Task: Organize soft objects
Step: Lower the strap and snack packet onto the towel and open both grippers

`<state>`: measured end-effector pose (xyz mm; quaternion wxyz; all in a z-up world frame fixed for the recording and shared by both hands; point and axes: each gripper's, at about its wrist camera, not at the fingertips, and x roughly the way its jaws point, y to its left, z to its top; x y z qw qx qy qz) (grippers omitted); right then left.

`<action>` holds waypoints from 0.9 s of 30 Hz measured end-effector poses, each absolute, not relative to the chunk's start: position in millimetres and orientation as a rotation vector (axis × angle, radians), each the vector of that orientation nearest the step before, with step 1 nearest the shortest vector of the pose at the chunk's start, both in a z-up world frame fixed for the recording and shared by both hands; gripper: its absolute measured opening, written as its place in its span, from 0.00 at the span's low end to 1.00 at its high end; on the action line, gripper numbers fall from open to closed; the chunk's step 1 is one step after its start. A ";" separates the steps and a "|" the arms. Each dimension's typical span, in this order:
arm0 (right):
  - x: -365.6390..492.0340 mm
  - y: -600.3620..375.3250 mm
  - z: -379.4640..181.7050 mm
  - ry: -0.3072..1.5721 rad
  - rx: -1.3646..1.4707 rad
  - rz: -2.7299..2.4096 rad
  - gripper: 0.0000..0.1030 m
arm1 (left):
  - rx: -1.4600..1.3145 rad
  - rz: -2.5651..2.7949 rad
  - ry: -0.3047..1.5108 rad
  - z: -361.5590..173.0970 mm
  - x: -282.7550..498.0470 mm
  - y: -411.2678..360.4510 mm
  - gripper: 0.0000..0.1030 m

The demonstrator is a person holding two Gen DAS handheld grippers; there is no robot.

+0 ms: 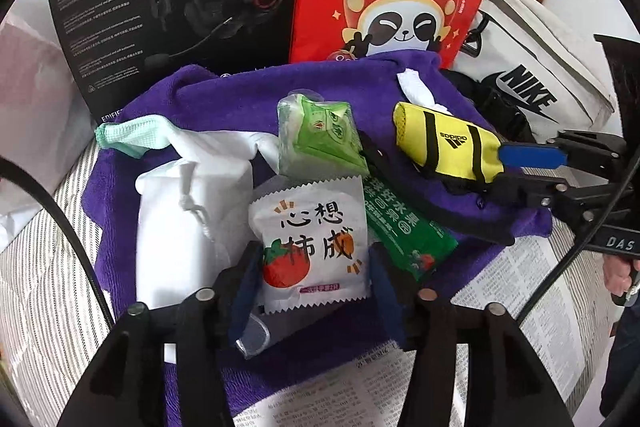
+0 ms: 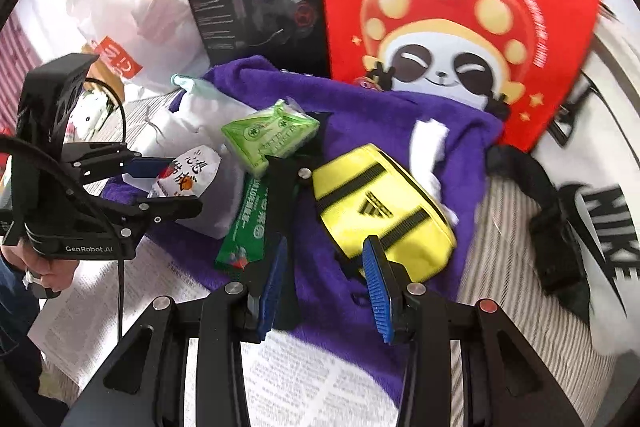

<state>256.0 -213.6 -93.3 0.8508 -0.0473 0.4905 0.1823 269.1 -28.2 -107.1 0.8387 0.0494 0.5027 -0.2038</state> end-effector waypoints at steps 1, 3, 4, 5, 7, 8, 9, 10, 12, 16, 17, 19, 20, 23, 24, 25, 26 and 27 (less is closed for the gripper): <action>250.4 -218.6 -90.8 1.029 -0.090 0.377 0.38 | 0.110 -0.428 1.064 -106.7 267.7 -29.1 0.55; 243.3 -222.8 -88.4 1.024 -0.078 0.365 0.38 | 0.121 -0.431 1.066 -106.2 264.1 -31.6 0.60; 241.8 -223.1 -88.0 1.023 -0.074 0.360 0.38 | 0.128 -0.430 1.068 -106.1 262.1 -32.9 0.63; 238.2 -225.4 -87.7 1.021 -0.065 0.355 0.39 | 0.138 -0.427 1.070 -106.4 260.5 -34.5 0.63; 233.2 -227.4 -87.4 1.023 -0.051 0.347 0.40 | 0.164 -0.416 1.069 -106.6 256.7 -37.9 0.64; 229.0 -230.8 -86.9 1.024 -0.047 0.341 0.40 | 0.169 -0.410 1.068 -106.5 254.9 -39.2 0.65; 226.4 -232.4 -86.7 1.024 -0.044 0.337 0.40 | 0.167 -0.411 1.075 -107.3 254.3 -39.7 0.65; 222.7 -234.4 -86.3 1.022 -0.039 0.334 0.40 | 0.164 -0.411 1.081 -107.8 253.7 -39.8 0.65; 218.7 -236.6 -85.4 1.021 -0.030 0.325 0.40 | 0.163 -0.395 1.081 -106.5 251.8 -40.2 0.67; 209.4 -239.6 -83.8 1.019 0.009 0.307 0.40 | 0.161 -0.377 1.082 -101.2 246.6 -41.0 0.73; 206.2 -240.2 -82.8 1.017 0.014 0.298 0.40 | 0.161 -0.374 1.081 -99.5 244.4 -41.4 0.74; 197.7 -239.3 -79.1 1.018 0.016 0.268 0.41 | 0.165 -0.367 1.077 -94.8 238.4 -42.7 0.79; 193.8 -238.1 -76.5 1.016 0.017 0.255 0.47 | 0.171 -0.365 1.072 -92.1 234.3 -43.4 0.82; 183.7 -235.0 -67.7 1.003 0.028 0.226 0.60 | 0.199 -0.343 1.048 -83.9 221.4 -44.7 0.84; 180.2 -233.6 -64.0 1.002 0.034 0.221 0.60 | 0.198 -0.334 1.041 -80.0 216.4 -43.8 0.85; 175.8 -231.8 -59.3 0.998 0.042 0.219 0.60 | 0.188 -0.331 1.040 -76.4 212.6 -42.3 0.88; 172.6 -230.6 -56.0 0.993 0.046 0.218 0.61 | 0.170 -0.331 1.038 -70.9 207.1 -39.9 0.89; 167.3 -228.2 -50.2 0.985 0.049 0.214 0.67 | 0.159 -0.326 1.035 -66.6 203.6 -37.4 0.91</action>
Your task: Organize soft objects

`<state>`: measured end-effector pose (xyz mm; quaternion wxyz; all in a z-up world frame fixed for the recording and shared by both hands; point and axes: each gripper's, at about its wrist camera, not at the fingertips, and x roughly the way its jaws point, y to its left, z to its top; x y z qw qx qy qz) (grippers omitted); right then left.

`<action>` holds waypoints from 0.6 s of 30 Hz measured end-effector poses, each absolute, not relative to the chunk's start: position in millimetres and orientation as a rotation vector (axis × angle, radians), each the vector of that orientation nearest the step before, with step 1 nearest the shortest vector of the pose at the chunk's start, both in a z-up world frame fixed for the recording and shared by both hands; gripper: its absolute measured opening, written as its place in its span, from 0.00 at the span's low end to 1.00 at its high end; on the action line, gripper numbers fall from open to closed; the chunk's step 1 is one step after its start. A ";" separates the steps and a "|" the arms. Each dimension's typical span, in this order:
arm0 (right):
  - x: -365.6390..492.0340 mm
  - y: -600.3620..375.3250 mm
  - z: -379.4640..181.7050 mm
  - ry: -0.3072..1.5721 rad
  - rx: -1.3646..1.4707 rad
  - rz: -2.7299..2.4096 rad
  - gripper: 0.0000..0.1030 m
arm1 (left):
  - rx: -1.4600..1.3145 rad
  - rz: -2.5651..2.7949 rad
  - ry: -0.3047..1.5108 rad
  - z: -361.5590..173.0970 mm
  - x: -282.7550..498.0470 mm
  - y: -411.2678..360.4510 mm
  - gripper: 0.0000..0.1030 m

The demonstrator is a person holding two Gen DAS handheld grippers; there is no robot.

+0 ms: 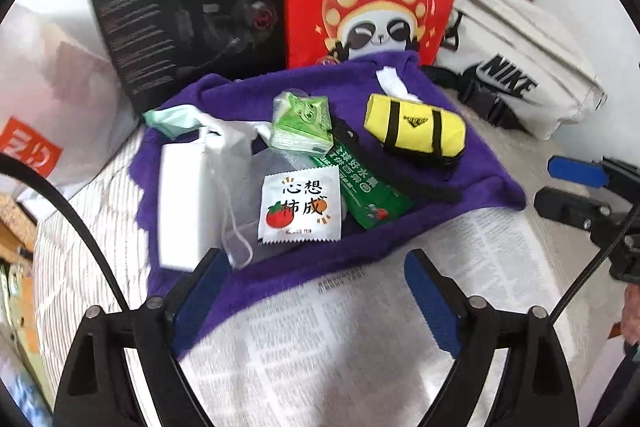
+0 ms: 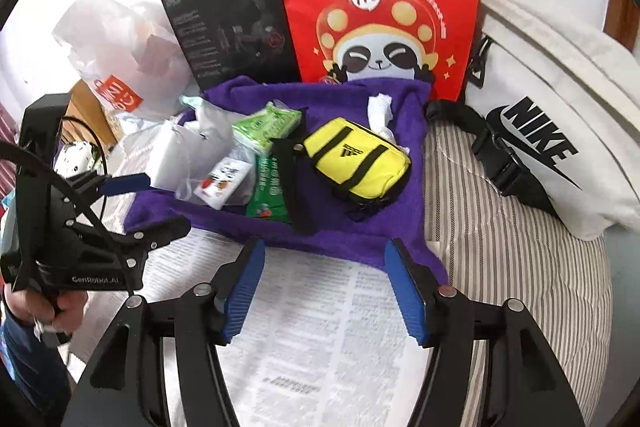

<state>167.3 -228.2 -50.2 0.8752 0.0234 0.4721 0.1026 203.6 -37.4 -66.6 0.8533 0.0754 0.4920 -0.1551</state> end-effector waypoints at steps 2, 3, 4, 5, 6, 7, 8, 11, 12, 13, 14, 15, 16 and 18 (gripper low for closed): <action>158.5 -224.6 -40.8 0.964 0.050 0.199 0.77 | 0.137 -0.302 1.021 -56.5 194.7 -32.8 0.94; 155.1 -223.1 -36.9 0.954 0.049 0.194 0.81 | 0.128 -0.288 1.014 -50.6 189.4 -30.0 0.94; 149.8 -220.9 -31.4 0.942 0.048 0.188 0.82 | 0.120 -0.278 1.008 -44.5 183.3 -27.2 0.95; 145.1 -218.6 -26.5 0.931 0.050 0.185 0.84 | 0.113 -0.273 1.000 -39.9 178.3 -24.7 0.95; 139.2 -216.3 -21.2 0.919 0.058 0.183 0.86 | 0.103 -0.262 0.988 -33.1 171.2 -21.7 0.95; 136.5 -215.0 -17.6 0.915 0.066 0.178 0.88 | 0.098 -0.254 0.981 -27.7 165.4 -19.9 0.95; 133.5 -213.2 -15.0 0.914 0.070 0.171 0.92 | 0.095 -0.246 0.974 -22.3 159.0 -17.7 0.95; 123.5 -207.3 -8.2 0.908 0.066 0.150 0.94 | 0.092 -0.207 0.949 -7.2 139.1 -12.8 0.95; 120.1 -205.5 -6.8 0.909 0.064 0.141 0.95 | 0.090 -0.194 0.944 -3.9 134.9 -11.9 0.95; 117.1 -204.7 -6.2 0.909 0.064 0.134 0.96 | 0.086 -0.180 0.935 0.1 129.6 -10.6 0.95; 113.1 -203.6 -5.0 0.911 0.063 0.121 0.98 | 0.082 -0.170 0.924 4.2 123.7 -9.3 0.95; 109.8 -203.3 -4.1 0.909 0.065 0.112 0.99 | 0.074 -0.164 0.913 8.2 117.7 -8.3 0.95; 105.8 -203.4 -3.1 0.906 0.069 0.106 0.99 | 0.067 -0.157 0.906 11.4 112.9 -7.5 0.95; 97.4 -204.6 -0.9 0.905 0.085 0.096 1.00 | 0.049 -0.138 0.891 17.2 103.4 -5.5 0.96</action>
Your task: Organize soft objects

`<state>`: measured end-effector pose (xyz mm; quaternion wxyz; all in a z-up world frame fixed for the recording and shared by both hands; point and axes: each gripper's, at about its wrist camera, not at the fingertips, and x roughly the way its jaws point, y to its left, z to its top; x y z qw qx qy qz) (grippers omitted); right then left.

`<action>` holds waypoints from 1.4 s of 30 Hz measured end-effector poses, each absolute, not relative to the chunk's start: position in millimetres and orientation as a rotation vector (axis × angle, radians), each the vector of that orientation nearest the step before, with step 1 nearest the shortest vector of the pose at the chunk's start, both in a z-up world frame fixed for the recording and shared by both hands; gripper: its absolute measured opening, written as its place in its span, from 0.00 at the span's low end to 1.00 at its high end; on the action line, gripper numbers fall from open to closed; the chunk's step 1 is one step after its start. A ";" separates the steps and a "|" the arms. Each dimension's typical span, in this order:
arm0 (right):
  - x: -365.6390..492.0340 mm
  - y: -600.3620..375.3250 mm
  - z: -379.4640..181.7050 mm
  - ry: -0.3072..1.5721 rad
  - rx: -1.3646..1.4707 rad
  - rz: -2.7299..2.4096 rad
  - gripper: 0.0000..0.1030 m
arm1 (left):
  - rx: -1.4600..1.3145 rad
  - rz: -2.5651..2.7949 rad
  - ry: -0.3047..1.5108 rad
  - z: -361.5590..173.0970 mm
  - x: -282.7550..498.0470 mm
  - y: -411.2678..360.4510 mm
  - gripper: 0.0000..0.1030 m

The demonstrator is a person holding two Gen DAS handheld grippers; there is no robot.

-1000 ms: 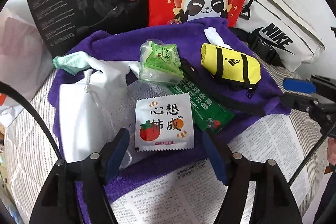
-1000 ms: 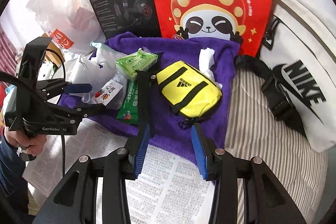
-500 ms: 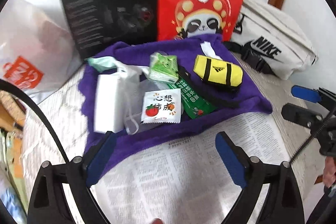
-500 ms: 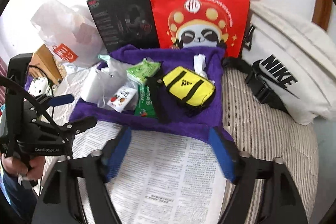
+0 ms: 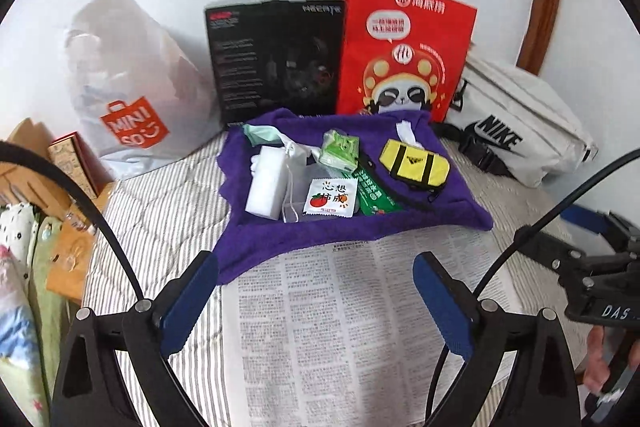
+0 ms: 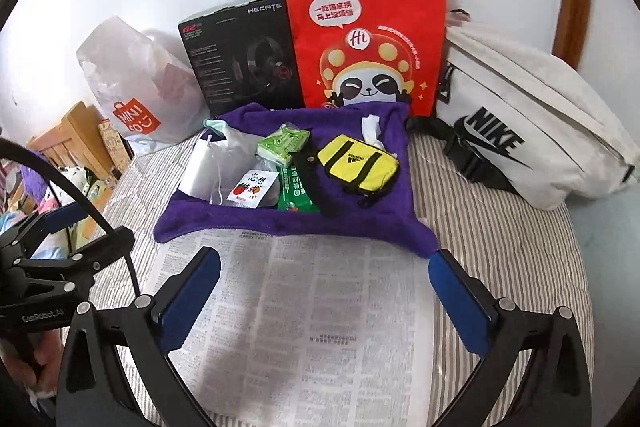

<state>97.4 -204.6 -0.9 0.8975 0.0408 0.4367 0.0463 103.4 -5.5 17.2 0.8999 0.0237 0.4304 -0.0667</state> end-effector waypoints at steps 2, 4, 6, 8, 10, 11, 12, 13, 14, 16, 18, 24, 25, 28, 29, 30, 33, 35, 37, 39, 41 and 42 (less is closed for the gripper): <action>89.7 -205.9 1.0 0.904 0.082 0.086 1.00 | 0.043 -0.126 0.873 21.6 94.5 -3.9 0.96; 81.8 -207.3 3.7 0.897 0.072 0.072 1.00 | 0.039 -0.111 0.862 24.3 87.0 -3.4 0.96; 74.9 -208.6 6.3 0.891 0.069 0.064 1.00 | 0.024 -0.112 0.862 24.8 80.5 -3.2 0.96; 69.9 -207.7 8.3 0.888 0.065 0.074 1.00 | 0.005 -0.120 0.870 23.9 76.7 -2.4 0.96; 64.9 -206.9 9.9 0.886 0.057 0.077 1.00 | -0.008 -0.128 0.880 23.7 73.2 -2.3 0.96; 62.9 -207.0 10.4 0.884 0.055 0.073 1.00 | -0.011 -0.128 0.874 25.0 71.1 -2.2 0.96; 61.1 -207.0 10.6 0.884 0.054 0.071 1.00 | -0.006 -0.124 0.871 25.5 69.2 -3.5 0.96; 58.7 -206.8 10.8 0.886 0.054 0.070 1.00 | -0.001 -0.117 0.869 26.2 67.7 -3.6 0.96; 57.1 -206.8 11.0 0.886 0.051 0.072 1.00 | 0.001 -0.113 0.867 27.0 65.8 -3.6 0.96; 54.1 -206.3 11.7 0.888 0.047 0.065 1.00 | -0.004 -0.116 0.864 28.9 63.5 -3.6 0.96; 52.2 -205.6 12.7 0.886 0.042 0.059 1.00 | -0.002 -0.117 0.862 30.6 61.3 -4.1 0.96; 48.6 -201.6 15.1 0.881 0.032 0.064 1.00 | 0.007 -0.116 0.859 33.7 57.5 -5.6 0.96; 48.5 -201.1 15.3 0.881 0.033 0.066 1.00 | 0.007 -0.116 0.859 34.0 57.0 -5.5 0.96; 48.0 -199.8 14.9 0.886 0.032 0.068 1.00 | 0.009 -0.113 0.859 34.0 56.6 -5.3 0.96; 47.3 -199.6 15.1 0.887 0.033 0.069 1.00 | 0.010 -0.109 0.859 34.0 56.3 -4.8 0.96; 46.9 -199.7 15.4 0.886 0.034 0.070 1.00 | 0.011 -0.107 0.858 34.1 55.5 -4.0 0.96; 46.7 -201.0 16.0 0.886 0.041 0.068 1.00 | 0.002 -0.117 0.862 34.3 54.9 -2.8 0.96; 46.2 -201.4 15.9 0.887 0.045 0.062 1.00 | -0.002 -0.117 0.861 34.6 53.7 -2.4 0.96; 45.9 -202.6 15.8 0.889 0.046 0.057 1.00 | 0.001 -0.113 0.860 34.8 52.5 -2.0 0.96; 45.2 -203.6 15.8 0.890 0.047 0.057 1.00 | -0.001 -0.112 0.861 34.9 51.9 -2.4 0.96; 44.2 -203.9 16.5 0.885 0.045 0.053 1.00 | 0.002 -0.112 0.860 34.9 52.3 -2.5 0.96; 44.1 -203.5 16.6 0.884 0.042 0.050 1.00 | 0.003 -0.111 0.860 35.1 52.4 -2.3 0.96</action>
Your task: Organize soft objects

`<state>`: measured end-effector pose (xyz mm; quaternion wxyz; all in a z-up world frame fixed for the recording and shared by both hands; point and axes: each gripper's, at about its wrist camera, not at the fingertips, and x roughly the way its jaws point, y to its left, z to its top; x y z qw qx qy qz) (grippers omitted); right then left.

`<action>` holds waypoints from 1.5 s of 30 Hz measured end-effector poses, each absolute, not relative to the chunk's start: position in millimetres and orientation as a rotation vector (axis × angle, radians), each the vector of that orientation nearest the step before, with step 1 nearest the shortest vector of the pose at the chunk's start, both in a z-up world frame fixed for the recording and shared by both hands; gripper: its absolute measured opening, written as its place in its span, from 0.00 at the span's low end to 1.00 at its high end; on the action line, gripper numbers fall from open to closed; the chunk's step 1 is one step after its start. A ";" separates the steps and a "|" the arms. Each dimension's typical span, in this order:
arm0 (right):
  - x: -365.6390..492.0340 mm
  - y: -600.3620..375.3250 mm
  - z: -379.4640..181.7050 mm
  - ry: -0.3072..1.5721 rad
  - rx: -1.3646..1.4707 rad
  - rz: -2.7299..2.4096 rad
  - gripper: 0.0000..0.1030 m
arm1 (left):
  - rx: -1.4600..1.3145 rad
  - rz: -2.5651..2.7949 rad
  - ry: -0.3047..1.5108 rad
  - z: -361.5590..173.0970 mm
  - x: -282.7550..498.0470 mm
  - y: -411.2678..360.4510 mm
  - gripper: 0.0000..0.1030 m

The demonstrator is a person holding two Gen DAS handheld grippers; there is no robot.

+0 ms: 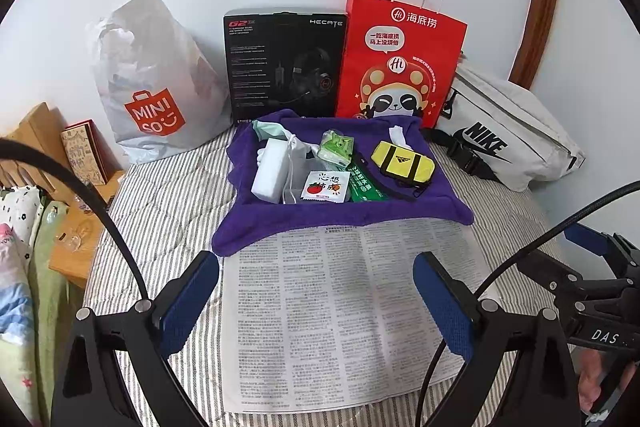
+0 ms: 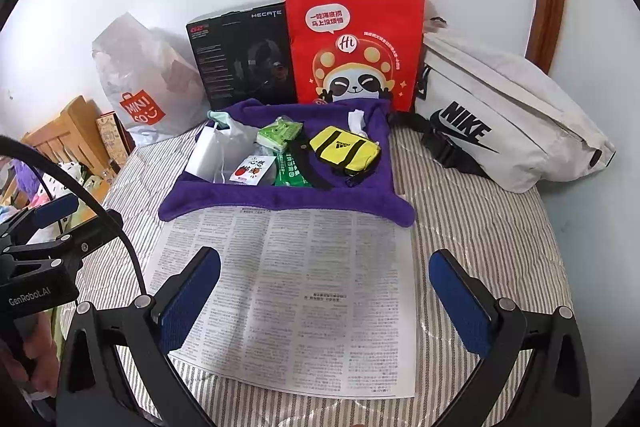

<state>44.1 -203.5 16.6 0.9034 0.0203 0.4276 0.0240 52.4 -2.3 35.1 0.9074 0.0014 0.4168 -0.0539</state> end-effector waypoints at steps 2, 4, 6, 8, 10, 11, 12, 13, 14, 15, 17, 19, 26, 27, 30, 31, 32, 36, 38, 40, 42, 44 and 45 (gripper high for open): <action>44.1 -203.1 16.2 0.886 0.038 0.048 1.00 | 0.000 -0.110 0.861 35.3 51.9 -2.4 0.96; 44.0 -203.4 16.4 0.886 0.042 0.050 1.00 | -0.001 -0.117 0.860 35.4 51.3 -2.4 0.96; 44.3 -203.8 16.4 0.886 0.041 0.049 1.00 | 0.002 -0.115 0.856 36.3 49.7 -2.9 0.96; 44.4 -203.8 16.4 0.888 0.043 0.048 1.00 | 0.009 -0.116 0.855 36.5 48.9 -3.9 0.96; 43.9 -204.0 16.6 0.887 0.046 0.049 1.00 | 0.006 -0.118 0.856 36.6 50.3 -4.0 0.96; 43.9 -204.0 16.5 0.888 0.044 0.048 1.00 | 0.007 -0.119 0.857 36.4 50.4 -4.2 0.96; 43.6 -204.0 16.3 0.890 0.043 0.046 1.00 | 0.007 -0.118 0.861 35.9 50.7 -4.3 0.96; 43.6 -204.7 16.0 0.891 0.043 0.045 1.00 | 0.007 -0.114 0.865 35.1 51.3 -4.5 0.96; 43.6 -205.4 15.7 0.892 0.043 0.043 1.00 | 0.007 -0.114 0.867 34.9 51.4 -4.8 0.96; 43.6 -205.7 15.4 0.894 0.044 0.042 1.00 | 0.007 -0.117 0.869 34.6 51.8 -5.0 0.96; 44.6 -207.0 14.7 0.897 0.044 0.040 1.00 | 0.008 -0.118 0.871 34.1 53.0 -4.8 0.96; 45.6 -207.3 14.4 0.898 0.044 0.040 1.00 | 0.009 -0.119 0.870 33.9 53.2 -4.5 0.96; 46.1 -208.3 14.9 0.898 0.044 0.036 1.00 | 0.006 -0.116 0.873 33.9 53.9 -3.0 0.96; 45.9 -208.2 15.0 0.898 0.043 0.037 1.00 | 0.008 -0.117 0.873 34.0 53.8 -3.2 0.96; 45.8 -207.7 15.1 0.898 0.043 0.035 1.00 | 0.008 -0.116 0.871 34.6 53.2 -3.6 0.96; 45.6 -207.9 15.1 0.898 0.041 0.035 1.00 | 0.010 -0.117 0.869 35.0 53.3 -3.6 0.96; 46.0 -208.0 15.5 0.898 0.042 0.036 1.00 | 0.012 -0.117 0.869 35.2 53.5 -3.2 0.96; 45.7 -209.9 16.3 0.896 0.044 0.037 1.00 | 0.008 -0.115 0.870 35.9 53.3 -1.3 0.96; 46.1 -210.0 17.0 0.896 0.043 0.037 1.00 | 0.009 -0.112 0.872 36.5 53.0 -1.0 0.96; 45.6 -210.5 18.0 0.894 0.044 0.038 1.00 | 0.008 -0.113 0.872 37.4 52.7 -0.4 0.96; 44.8 -211.0 18.7 0.893 0.041 0.039 1.00 | 0.011 -0.116 0.870 37.2 52.6 -1.0 0.96; 45.1 -210.5 18.4 0.895 0.043 0.037 1.00 | 0.013 -0.117 0.870 37.4 52.5 -2.5 0.96; 45.1 -210.4 18.5 0.895 0.043 0.037 1.00 | 0.013 -0.116 0.869 37.5 52.2 -2.8 0.96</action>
